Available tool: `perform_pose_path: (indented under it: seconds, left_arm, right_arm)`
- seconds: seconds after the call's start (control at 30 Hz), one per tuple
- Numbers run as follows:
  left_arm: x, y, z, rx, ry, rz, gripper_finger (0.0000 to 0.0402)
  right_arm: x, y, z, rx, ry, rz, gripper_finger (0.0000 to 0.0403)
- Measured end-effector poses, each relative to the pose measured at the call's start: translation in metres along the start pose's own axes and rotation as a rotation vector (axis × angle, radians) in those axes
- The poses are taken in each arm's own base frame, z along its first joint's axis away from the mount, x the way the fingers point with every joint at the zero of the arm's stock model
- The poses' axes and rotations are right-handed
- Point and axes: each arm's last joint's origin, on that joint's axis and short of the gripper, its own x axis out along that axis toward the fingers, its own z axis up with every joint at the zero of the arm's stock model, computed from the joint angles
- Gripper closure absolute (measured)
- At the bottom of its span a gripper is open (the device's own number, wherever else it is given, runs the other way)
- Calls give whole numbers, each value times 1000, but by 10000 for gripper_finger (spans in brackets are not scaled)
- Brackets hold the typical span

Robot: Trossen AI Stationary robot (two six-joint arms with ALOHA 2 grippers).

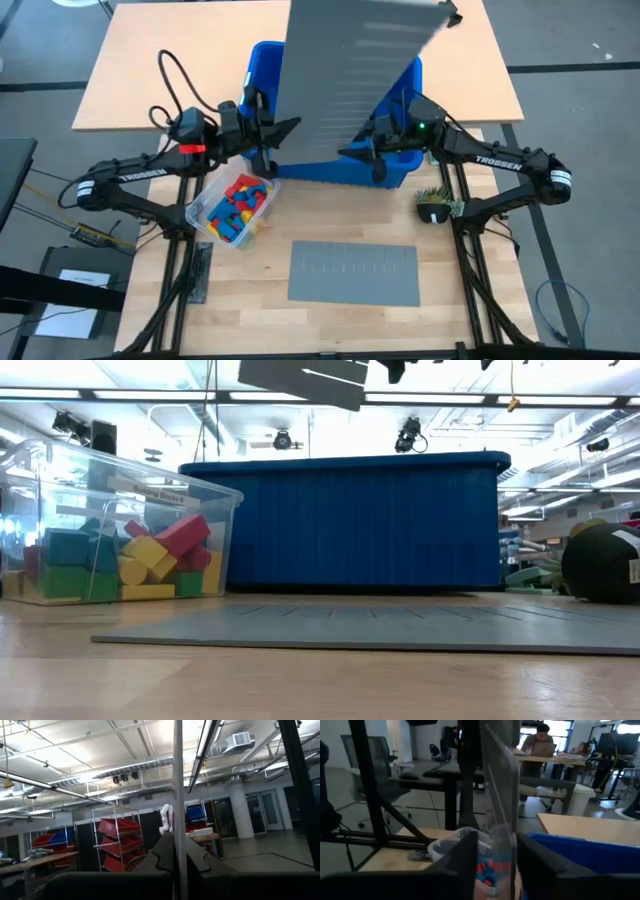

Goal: Sort Items/Unsort Items

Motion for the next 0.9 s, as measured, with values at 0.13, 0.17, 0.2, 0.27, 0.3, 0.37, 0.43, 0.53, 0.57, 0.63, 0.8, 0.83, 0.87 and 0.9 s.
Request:
perform_pose_path:
  seconds: [0.13, 0.17, 0.2, 0.27, 0.3, 0.37, 0.43, 0.53, 0.57, 0.63, 0.8, 0.83, 0.87, 0.9]
  left_arm:
    - [3, 2, -3, 6, -12, 15, 385]
    - [3, 3, -4, 5, -10, 17, 384]
    - [2, 4, -4, 5, -9, 20, 383]
    - [2, 6, -5, 8, -1, 24, 379]
    - [2, 6, -5, 8, 7, 28, 377]
    - [1, 8, -6, 3, 42, 60, 373]
    - [-2, 10, -6, -11, 89, 129, 368]
    - [-6, 12, -10, -22, 182, 187, 354]
    - [-9, 13, -12, -20, 229, 203, 347]
    - [-15, 14, -16, -13, 339, 235, 331]
    - [-25, 23, -5, 7, 451, 297, 288]
    - [-25, 24, -2, 7, 471, 299, 282]
    - [-27, 26, 1, 8, 505, 304, 278]
    - [-30, 26, 4, 9, 550, 306, 275]
  right_arm:
    - [0, -1, 1, -21, -6, -7, 375]
    - [0, -1, 1, -23, -6, -10, 388]
    - [0, -1, 1, -25, -8, -20, 393]
    - [0, -1, 4, -15, -4, -35, 390]
    - [-1, -1, 5, -12, -2, -35, 390]
    - [-2, -2, 10, -6, 16, -41, 395]
    - [-4, -2, 16, 1, 48, -48, 397]
    - [-8, -3, 23, 8, 127, -82, 397]
    - [-10, -3, 25, 3, 157, -97, 398]
    - [-13, -3, 28, -3, 215, -127, 399]
    - [-19, -3, 45, -39, 215, -172, 399]
    - [-20, -3, 47, -44, 219, -181, 399]
    - [-21, -4, 49, -49, 230, -192, 399]
    - [-23, -5, 51, -54, 242, -209, 399]
